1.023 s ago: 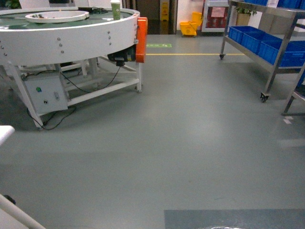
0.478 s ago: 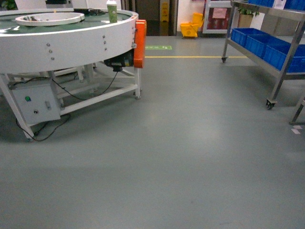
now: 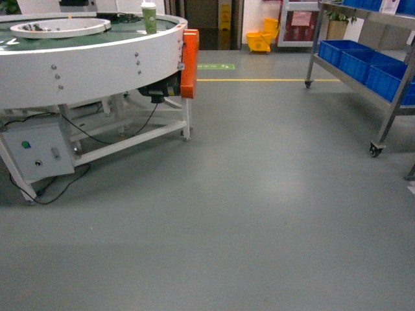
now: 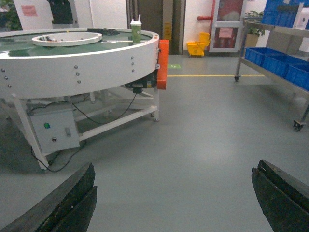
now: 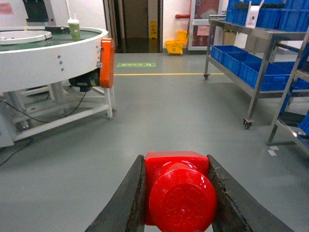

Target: Pick red block from blue box to shelf

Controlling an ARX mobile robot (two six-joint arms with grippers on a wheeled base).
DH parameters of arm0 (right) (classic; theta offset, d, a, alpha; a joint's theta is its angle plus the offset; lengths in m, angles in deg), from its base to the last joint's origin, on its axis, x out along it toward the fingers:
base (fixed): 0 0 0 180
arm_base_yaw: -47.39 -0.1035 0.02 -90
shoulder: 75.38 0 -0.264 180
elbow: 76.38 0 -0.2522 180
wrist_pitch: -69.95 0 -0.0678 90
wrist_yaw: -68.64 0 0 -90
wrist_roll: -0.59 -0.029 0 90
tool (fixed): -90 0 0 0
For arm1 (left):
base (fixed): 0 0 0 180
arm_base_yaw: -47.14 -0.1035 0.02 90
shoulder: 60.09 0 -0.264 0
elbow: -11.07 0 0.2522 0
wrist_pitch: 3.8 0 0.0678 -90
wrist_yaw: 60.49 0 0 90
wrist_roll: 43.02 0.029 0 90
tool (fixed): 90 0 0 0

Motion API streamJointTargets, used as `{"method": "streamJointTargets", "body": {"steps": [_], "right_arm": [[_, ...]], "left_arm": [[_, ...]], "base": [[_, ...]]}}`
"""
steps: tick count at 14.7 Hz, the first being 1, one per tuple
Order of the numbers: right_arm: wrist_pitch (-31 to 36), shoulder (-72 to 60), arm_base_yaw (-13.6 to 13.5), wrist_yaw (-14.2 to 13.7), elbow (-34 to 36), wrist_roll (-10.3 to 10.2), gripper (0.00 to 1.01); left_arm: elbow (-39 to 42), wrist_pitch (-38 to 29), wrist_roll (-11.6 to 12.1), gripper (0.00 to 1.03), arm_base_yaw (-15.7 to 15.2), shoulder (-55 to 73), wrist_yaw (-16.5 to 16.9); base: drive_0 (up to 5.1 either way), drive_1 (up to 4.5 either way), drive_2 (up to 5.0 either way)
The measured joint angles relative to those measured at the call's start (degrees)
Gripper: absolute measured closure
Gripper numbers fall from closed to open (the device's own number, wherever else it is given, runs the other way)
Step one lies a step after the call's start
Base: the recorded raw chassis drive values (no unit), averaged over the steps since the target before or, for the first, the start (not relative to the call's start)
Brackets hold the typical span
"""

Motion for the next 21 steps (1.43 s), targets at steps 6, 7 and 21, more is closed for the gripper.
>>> {"method": "streamJointTargets", "body": {"steps": [6, 7, 21], "right_arm": [[-0.2, 0.0, 0.0, 0.0, 0.0, 0.0, 0.74], [0.0, 0.0, 0.0, 0.0, 0.0, 0.0, 0.74], [-0.1, 0.0, 0.0, 0.0, 0.0, 0.0, 0.74]], "left_arm": [[0.0, 0.3, 0.0, 0.05, 0.0, 0.0, 0.0], [0.0, 0.1, 0.0, 0.05, 0.0, 0.0, 0.0], [0.0, 0.2, 0.0, 0.05, 0.0, 0.0, 0.0]], "base": [[0.0, 4.08, -4.2], [0.0, 4.08, -4.2], [0.0, 4.04, -4.1]]}}
